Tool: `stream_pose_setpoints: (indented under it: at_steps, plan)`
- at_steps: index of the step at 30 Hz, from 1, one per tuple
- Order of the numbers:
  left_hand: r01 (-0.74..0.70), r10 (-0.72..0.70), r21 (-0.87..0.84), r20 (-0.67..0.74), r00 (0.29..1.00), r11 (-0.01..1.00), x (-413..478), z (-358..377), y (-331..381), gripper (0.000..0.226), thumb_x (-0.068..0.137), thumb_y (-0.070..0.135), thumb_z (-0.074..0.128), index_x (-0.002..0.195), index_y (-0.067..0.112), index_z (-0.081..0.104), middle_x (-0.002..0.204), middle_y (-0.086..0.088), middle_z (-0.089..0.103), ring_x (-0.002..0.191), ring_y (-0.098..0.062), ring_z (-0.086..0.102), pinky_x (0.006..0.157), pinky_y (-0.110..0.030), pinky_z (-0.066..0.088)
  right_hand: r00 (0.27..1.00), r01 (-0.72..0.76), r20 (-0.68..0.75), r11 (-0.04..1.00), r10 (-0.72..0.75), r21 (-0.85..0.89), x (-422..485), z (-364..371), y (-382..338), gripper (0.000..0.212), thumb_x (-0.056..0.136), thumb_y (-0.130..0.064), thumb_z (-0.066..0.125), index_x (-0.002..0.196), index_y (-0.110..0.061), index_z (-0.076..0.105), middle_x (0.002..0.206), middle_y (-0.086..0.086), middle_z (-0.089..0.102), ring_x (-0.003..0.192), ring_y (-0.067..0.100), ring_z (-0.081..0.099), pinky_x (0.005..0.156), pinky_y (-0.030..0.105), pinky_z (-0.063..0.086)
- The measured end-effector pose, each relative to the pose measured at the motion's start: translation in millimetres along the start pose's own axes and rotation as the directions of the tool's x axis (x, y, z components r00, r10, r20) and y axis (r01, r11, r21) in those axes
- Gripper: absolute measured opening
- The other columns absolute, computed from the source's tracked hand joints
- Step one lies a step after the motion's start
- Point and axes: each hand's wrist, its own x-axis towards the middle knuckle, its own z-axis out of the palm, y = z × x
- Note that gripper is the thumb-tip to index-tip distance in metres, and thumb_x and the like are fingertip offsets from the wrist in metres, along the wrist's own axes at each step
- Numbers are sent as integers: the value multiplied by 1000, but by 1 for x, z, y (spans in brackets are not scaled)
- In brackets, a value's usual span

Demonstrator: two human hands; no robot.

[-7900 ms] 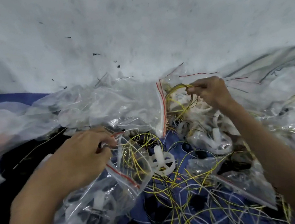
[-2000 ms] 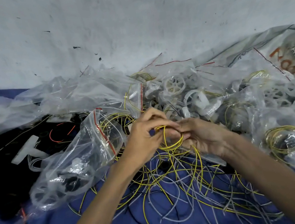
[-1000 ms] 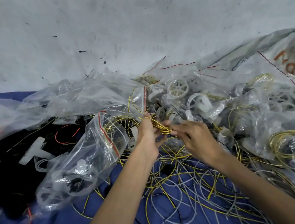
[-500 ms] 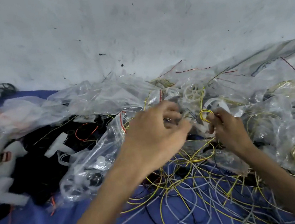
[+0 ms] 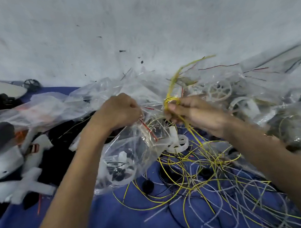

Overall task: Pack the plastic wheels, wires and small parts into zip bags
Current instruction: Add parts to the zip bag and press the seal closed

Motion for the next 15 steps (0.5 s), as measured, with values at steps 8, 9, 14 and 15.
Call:
stream_pose_setpoints:
  at_steps: [8, 9, 14, 15]
  plan:
    - [-165, 162, -155, -30, 986, 974, -14, 0, 14, 11, 82, 28, 65, 77, 27, 76, 69, 10, 67, 75, -8, 61, 68, -20, 44, 864, -12, 265, 543, 428, -840, 23, 69, 1, 47, 89, -3, 48, 43, -11, 42, 34, -3, 41, 47, 10, 33, 43, 15, 31]
    - [-181, 181, -151, -16, 983, 972, -16, 0, 15, 11, 82, 28, 66, 78, 26, 76, 71, 7, 68, 76, -10, 62, 69, -22, 45, 870, -27, 226, 501, 437, -865, 22, 71, -2, 53, 91, -6, 46, 39, -14, 38, 34, -1, 38, 51, 11, 34, 44, 13, 28]
    - [-172, 161, -257, -65, 985, 951, -18, -6, 17, 10, 82, 25, 67, 80, 23, 76, 79, 5, 71, 80, -6, 61, 70, -16, 44, 921, 29, 230, 531, 316, -847, 24, 71, -10, 22, 97, -11, 41, 83, -4, 57, 87, 12, 56, 92, 20, 53, 72, 14, 35]
    - [-173, 160, -270, -69, 985, 947, -18, -6, 17, 10, 82, 24, 66, 78, 22, 76, 78, 6, 71, 79, -5, 62, 70, -16, 44, 922, 61, 244, 508, 301, -859, 23, 70, -6, 20, 97, -11, 41, 92, -2, 59, 90, 9, 57, 99, 21, 52, 77, 18, 33]
